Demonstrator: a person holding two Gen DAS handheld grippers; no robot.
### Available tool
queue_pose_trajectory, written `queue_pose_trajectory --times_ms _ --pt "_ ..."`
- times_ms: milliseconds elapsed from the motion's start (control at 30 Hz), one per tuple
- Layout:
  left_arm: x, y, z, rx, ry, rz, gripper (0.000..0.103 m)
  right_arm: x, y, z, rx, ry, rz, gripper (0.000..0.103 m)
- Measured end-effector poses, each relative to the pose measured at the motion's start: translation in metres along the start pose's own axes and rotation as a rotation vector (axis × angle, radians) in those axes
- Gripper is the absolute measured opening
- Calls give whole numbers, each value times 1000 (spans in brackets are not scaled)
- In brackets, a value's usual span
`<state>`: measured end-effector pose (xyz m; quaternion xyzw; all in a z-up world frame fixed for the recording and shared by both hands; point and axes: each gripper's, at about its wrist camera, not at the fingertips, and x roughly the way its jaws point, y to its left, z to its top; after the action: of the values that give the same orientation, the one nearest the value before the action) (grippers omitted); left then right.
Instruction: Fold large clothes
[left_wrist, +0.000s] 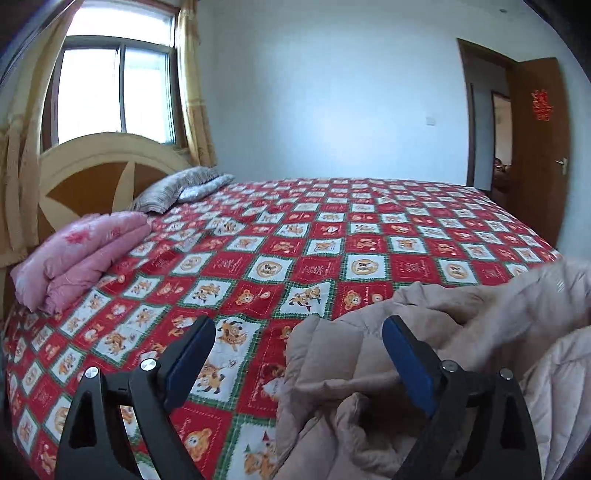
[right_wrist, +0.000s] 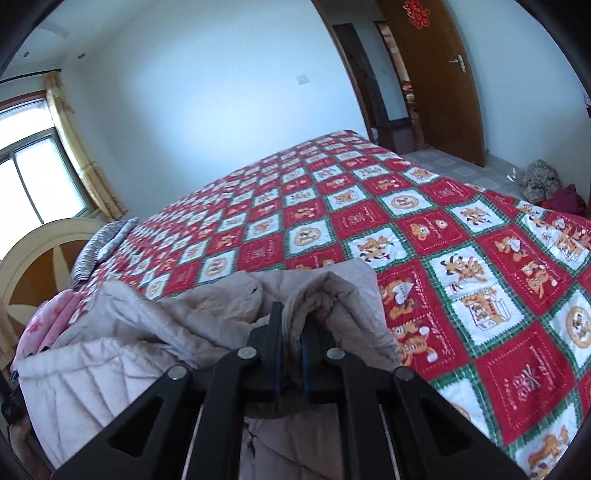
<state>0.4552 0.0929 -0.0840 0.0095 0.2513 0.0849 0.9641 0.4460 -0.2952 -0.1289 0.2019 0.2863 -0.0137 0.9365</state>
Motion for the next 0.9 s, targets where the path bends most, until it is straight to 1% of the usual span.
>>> queue_pose_trajectory --times_ms 67,133,167,233,267,300,367,433,467,500,533,567,600,633,667,700,733,767,833,900 --pt "11 1 5 -40 10 29 92 18 -1 4 11 9 -23 10" --pt "10 -2 7 -59 6 84 92 32 1 10 18 5 -47 10" --pt "3 -4 8 -60 -17 125 92 37 3 12 17 5 -55 10" --pt "-15 -13 10 -44 -87 133 92 46 6 18 26 -8 -83 11" --pt "-27 -21 10 -25 -134 135 93 52 8 21 24 -10 -95 11" --pt "-36 -30 10 2 -174 136 99 57 10 23 20 -10 -108 12" --pt "-46 -52 12 68 -246 138 102 72 15 27 2 2 -144 20" --pt "-41 -75 13 156 -280 143 102 80 20 26 -12 10 -162 26" --pt "-34 -85 12 193 -278 151 102 79 23 25 -20 -2 -179 31" --pt "-20 -95 10 227 -257 156 102 77 27 24 -36 -20 -193 38" --pt "-3 -104 7 252 -220 159 102 74 31 23 -57 -37 -202 42" --pt "12 -110 4 270 -188 167 102 74 35 23 -72 -49 -206 52" --pt "33 -117 -2 297 -151 192 102 72 39 23 -89 -66 -203 66" --pt "49 -122 -7 316 -121 216 102 68 44 23 -106 -88 -198 77" --pt "65 -125 -12 328 -81 235 102 64 49 23 -122 -124 -203 98" --pt "76 -126 -15 326 -49 245 102 61 53 24 -132 -156 -206 103" --pt "84 -124 -16 311 -34 252 102 57 60 24 -157 -187 -200 103" --pt "90 -122 -14 290 -26 252 102 57 67 23 -184 -187 -176 103" --pt "99 -122 -11 266 1 253 102 62 85 19 -248 -162 -130 103" --pt "107 -123 -11 260 20 249 102 69 107 7 -338 -137 -95 103"
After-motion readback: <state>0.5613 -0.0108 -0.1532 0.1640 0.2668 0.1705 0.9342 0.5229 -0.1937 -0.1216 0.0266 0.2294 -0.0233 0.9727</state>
